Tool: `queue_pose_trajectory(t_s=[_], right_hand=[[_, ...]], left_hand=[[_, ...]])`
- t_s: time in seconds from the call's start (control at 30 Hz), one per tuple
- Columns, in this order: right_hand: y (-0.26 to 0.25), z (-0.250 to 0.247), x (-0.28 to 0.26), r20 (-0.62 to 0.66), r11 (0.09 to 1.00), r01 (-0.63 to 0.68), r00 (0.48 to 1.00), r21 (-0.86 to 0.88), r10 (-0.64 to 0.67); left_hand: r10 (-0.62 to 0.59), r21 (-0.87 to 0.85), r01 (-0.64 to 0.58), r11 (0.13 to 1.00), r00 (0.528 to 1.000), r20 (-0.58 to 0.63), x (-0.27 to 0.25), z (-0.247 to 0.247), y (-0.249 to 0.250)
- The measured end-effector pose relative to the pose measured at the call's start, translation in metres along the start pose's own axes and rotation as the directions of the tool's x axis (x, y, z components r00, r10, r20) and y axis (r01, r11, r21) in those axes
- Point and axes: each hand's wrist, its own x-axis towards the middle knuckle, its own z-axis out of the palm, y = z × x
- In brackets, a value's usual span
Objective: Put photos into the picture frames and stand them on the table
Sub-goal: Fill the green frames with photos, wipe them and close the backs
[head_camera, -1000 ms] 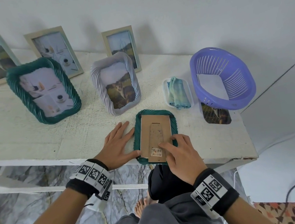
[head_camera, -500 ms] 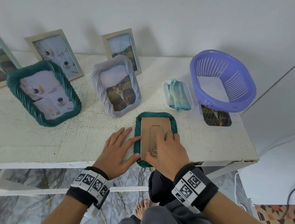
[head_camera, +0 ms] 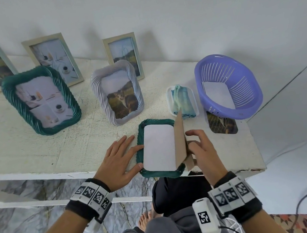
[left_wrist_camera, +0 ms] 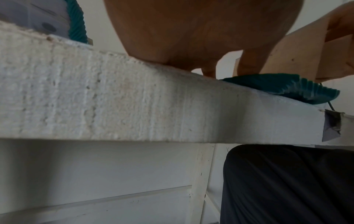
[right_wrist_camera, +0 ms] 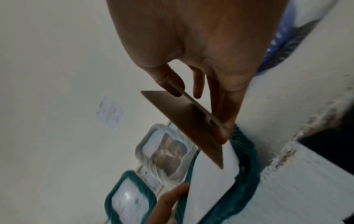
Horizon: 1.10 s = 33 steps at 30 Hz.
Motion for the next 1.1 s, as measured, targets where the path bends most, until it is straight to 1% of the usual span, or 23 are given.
queue_pose_trajectory(t_s=[0.03, 0.07, 0.13, 0.2, 0.23, 0.27, 0.3, 0.33, 0.37, 0.43, 0.53, 0.6, 0.7, 0.77, 0.83, 0.87, 0.93, 0.97, 1.03, 1.1], right_hand=[[0.002, -0.007, -0.001, 0.0, 0.996, -0.013, 1.0, 0.086, 0.013], [0.001, -0.014, -0.003, 0.003, 0.991, -0.013, 1.0, 0.133, 0.013], [-0.003, -0.03, -0.007, 0.004, 0.991, -0.003, 1.0, 0.131, 0.002], [-0.009, -0.045, -0.009, -0.013, 1.0, 0.014, 1.0, 0.016, -0.014], [-0.01, -0.051, -0.009, -0.017, 0.994, 0.029, 0.999, -0.108, -0.031], [-0.011, -0.057, -0.008, -0.017, 0.962, 0.044, 0.999, -0.271, -0.051], [-0.01, -0.061, -0.007, -0.009, 0.9, 0.056, 0.998, -0.433, -0.067], [-0.009, -0.062, -0.006, 0.008, 0.827, 0.07, 0.997, -0.559, -0.079], [-0.007, -0.061, -0.004, 0.027, 0.758, 0.082, 0.996, -0.647, -0.085], [0.0, -0.055, 0.0, 0.052, 0.65, 0.082, 0.996, -0.756, -0.066], [0.016, -0.041, 0.006, 0.05, 0.517, 0.06, 0.998, -0.854, -0.033], [0.025, -0.033, 0.008, 0.054, 0.445, 0.067, 0.998, -0.893, -0.043], [0.031, -0.027, 0.007, 0.044, 0.389, 0.066, 0.997, -0.919, -0.066], [0.03, -0.025, 0.005, 0.026, 0.326, 0.05, 0.997, -0.944, -0.076], [0.029, -0.02, 0.004, 0.035, 0.263, 0.076, 0.987, -0.962, -0.156], [0.028, -0.015, 0.004, 0.063, 0.265, 0.122, 0.974, -0.957, -0.22], [0.027, -0.004, 0.004, 0.171, 0.285, 0.278, 0.922, -0.917, -0.348], [0.026, 0.002, 0.005, 0.237, 0.284, 0.356, 0.895, -0.89, -0.378], [0.027, 0.015, 0.006, 0.369, 0.264, 0.472, 0.858, -0.841, -0.357], [0.028, 0.023, 0.008, 0.443, 0.256, 0.508, 0.854, -0.822, -0.273]], left_hand=[[0.0, -0.002, 0.0, 1.0, 1.0, 0.001, 0.0, 0.0, 0.0], [-0.001, -0.001, 0.001, 1.0, 1.0, 0.001, 0.001, 0.001, 0.001], [-0.004, -0.001, 0.004, 1.0, 1.0, 0.0, 0.001, 0.001, 0.001], [-0.007, 0.0, 0.007, 1.0, 1.0, -0.001, 0.0, 0.001, 0.002], [-0.008, -0.001, 0.008, 1.0, 1.0, -0.002, 0.0, 0.002, 0.002], [-0.007, -0.001, 0.007, 1.0, 1.0, -0.004, 0.0, 0.002, 0.002], [-0.005, 0.0, 0.005, 1.0, 1.0, -0.005, 0.0, 0.002, 0.002], [-0.003, 0.0, 0.003, 1.0, 1.0, -0.007, 0.0, 0.002, 0.002], [-0.002, 0.0, 0.002, 1.0, 1.0, -0.008, -0.001, 0.001, 0.002], [-0.001, -0.005, 0.001, 1.0, 1.0, -0.009, -0.001, 0.001, 0.002], [0.0, -0.015, 0.0, 1.0, 1.0, -0.011, 0.0, 0.001, 0.002], [0.001, -0.014, -0.001, 1.0, 1.0, -0.013, 0.0, 0.0, 0.001], [-0.006, -0.02, 0.006, 1.0, 1.0, -0.021, -0.001, 0.001, 0.001], [-0.005, -0.022, 0.005, 1.0, 1.0, -0.021, 0.001, 0.002, 0.002], [-0.002, -0.017, 0.002, 1.0, 1.0, -0.022, 0.002, 0.003, 0.003], [-0.004, -0.015, 0.003, 1.0, 1.0, -0.022, 0.002, 0.003, 0.003], [-0.009, -0.014, 0.009, 1.0, 1.0, -0.024, 0.001, 0.002, 0.003], [-0.01, -0.014, 0.01, 1.0, 1.0, -0.024, 0.001, 0.002, 0.003], [-0.011, -0.013, 0.01, 1.0, 1.0, -0.024, 0.001, 0.002, 0.003], [-0.01, -0.009, 0.009, 1.0, 1.0, -0.026, 0.001, 0.002, 0.003]])
